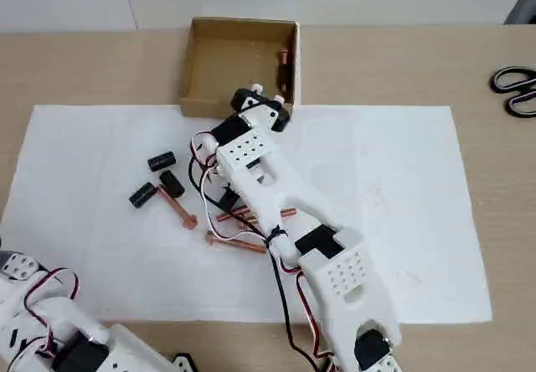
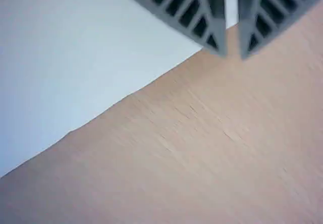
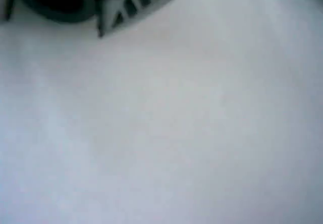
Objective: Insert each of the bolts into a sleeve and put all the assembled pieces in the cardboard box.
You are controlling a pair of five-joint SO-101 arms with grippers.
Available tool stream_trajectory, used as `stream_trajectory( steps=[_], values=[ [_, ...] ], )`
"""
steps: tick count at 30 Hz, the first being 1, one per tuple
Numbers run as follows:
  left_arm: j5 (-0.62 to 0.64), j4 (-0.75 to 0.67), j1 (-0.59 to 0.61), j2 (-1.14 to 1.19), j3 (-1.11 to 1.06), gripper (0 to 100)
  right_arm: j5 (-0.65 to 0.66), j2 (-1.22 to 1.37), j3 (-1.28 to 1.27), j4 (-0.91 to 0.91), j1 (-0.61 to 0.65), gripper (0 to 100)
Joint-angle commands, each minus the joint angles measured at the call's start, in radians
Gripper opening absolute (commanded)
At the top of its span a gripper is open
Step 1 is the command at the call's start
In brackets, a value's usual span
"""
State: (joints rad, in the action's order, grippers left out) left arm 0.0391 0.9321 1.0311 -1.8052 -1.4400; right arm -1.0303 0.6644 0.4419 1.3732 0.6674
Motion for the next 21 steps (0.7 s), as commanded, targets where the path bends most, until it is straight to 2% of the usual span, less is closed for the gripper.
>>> stream_trajectory(
  steps=[1, 15, 21],
  values=[
    [0.006, 0.0, 0.003, -0.014, 0.01, 1, -0.005, -0.007, 0.014, -0.013, -0.031, 0.4],
    [0.006, 0.0, -0.003, -0.014, 0.01, 1, 0.002, -0.309, 0.014, 0.061, -0.239, 0.4],
    [0.006, 0.0, -0.003, -0.014, 0.01, 1, 0.235, -0.305, -0.008, 0.168, -0.308, 0.4]
  ],
)
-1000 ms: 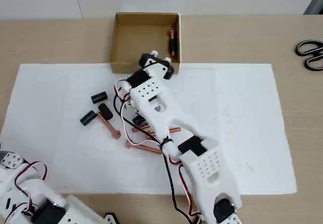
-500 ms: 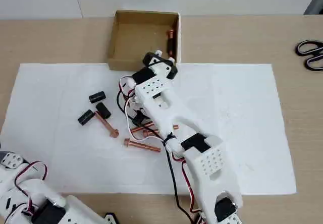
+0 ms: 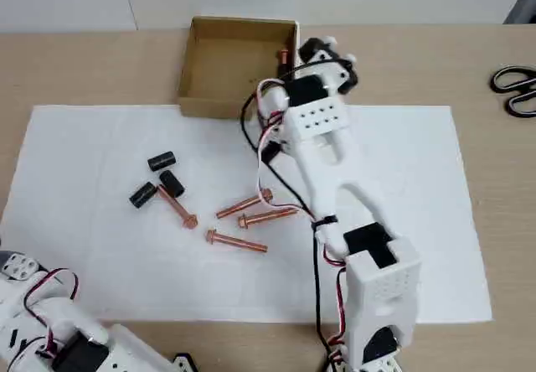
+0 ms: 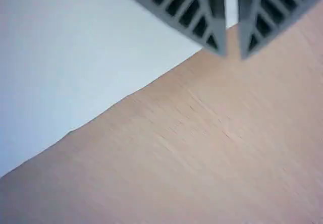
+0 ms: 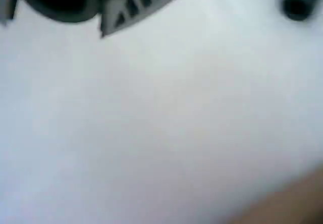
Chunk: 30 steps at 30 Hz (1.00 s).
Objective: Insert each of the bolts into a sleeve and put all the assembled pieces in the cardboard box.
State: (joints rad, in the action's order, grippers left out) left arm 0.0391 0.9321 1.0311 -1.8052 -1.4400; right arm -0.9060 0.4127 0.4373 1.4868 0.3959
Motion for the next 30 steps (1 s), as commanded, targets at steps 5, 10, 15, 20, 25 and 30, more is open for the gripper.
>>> stream_trajectory(
  steps=[5, 10, 15, 20, 25, 30],
  values=[
    [0.006, 0.0, -0.005, -0.014, 0.01, 1, 0.264, 0.001, -0.005, 0.159, -0.119, 0.4],
    [0.006, 0.0, -0.005, -0.014, 0.01, 1, 0.459, 0.068, -0.005, 0.16, -0.159, 0.5],
    [0.006, 0.0, -0.005, -0.014, 0.01, 1, 0.575, 0.13, -0.003, 0.102, -0.153, 0.7],
    [0.006, 0.0, -0.005, -0.014, 0.01, 1, 0.689, 0.137, -0.003, -0.041, -0.16, 0.8],
    [0.006, 0.0, -0.005, -0.014, 0.01, 1, 0.872, 0.145, -0.005, -0.142, -0.171, 0.8],
    [0.006, 0.0, -0.005, -0.014, 0.01, 1, 0.959, 0.147, -0.005, -0.151, -0.171, 0.8]
  ],
)
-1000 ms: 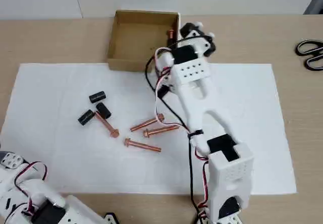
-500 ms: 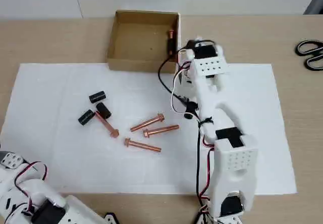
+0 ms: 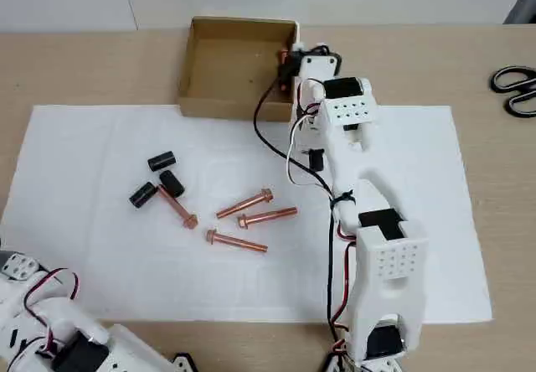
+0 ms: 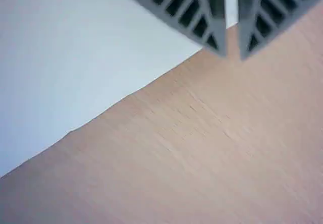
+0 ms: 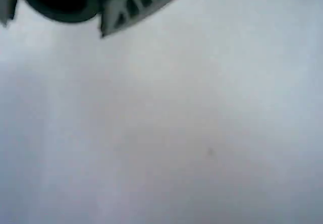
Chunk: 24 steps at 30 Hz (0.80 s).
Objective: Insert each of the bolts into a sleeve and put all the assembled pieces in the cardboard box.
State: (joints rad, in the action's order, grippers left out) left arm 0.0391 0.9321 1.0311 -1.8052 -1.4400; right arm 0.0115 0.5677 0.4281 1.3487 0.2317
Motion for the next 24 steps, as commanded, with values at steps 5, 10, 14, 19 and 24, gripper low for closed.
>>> stream_trajectory(
  steps=[5, 10, 14, 19, 24],
  values=[
    [0.006, 0.0, -0.005, -0.014, 0.01, 1, 0.08, 0.039, 0.005, -0.013, -0.007, 0.9],
    [0.006, 0.0, -0.005, -0.014, 0.01, 1, 0.078, 0.104, 0.006, -0.025, -0.012, 6.1],
    [0.006, 0.0, -0.003, -0.014, 0.012, 1, 0.078, 0.117, 0.006, -0.025, -0.01, 13.6],
    [0.006, 0.0, -0.002, -0.014, 0.012, 1, 0.078, 0.114, 0.014, -0.024, -0.012, 14.8],
    [0.006, 0.0, -0.002, -0.014, 0.012, 1, 0.078, 0.114, 0.064, -0.018, -0.008, 14.9]
  ],
)
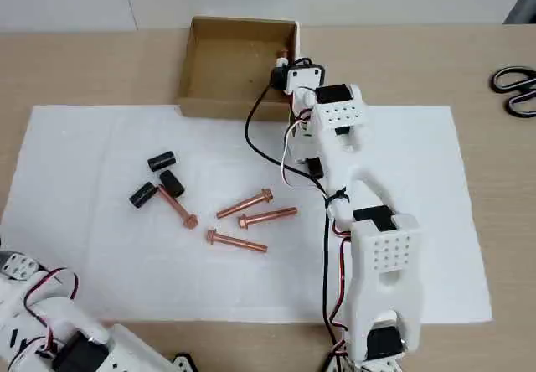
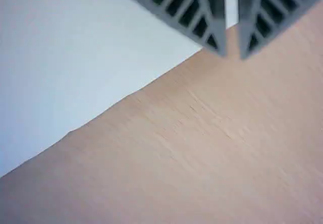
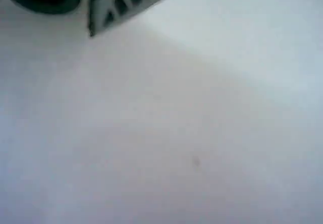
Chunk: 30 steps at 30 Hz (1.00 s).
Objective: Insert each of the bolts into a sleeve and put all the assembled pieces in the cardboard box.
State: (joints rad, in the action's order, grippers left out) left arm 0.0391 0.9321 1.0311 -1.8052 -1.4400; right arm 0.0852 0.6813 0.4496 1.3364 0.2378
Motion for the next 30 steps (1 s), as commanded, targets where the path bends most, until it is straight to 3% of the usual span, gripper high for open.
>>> stream_trajectory(
  steps=[1, 15, 30],
  values=[
    [0.006, 0.0, 0.0, -0.014, 0.012, 1, 0.005, 0.001, 0.051, -0.004, -0.013, 14.9],
    [0.006, 0.0, -0.003, -0.014, 0.012, 1, 0.006, 0.001, 0.275, 0.211, -0.018, 15.1],
    [0.006, 0.002, -0.003, -0.014, 0.012, 1, 0.008, 0.01, 0.281, 0.311, -0.047, 15.1]
  ],
)
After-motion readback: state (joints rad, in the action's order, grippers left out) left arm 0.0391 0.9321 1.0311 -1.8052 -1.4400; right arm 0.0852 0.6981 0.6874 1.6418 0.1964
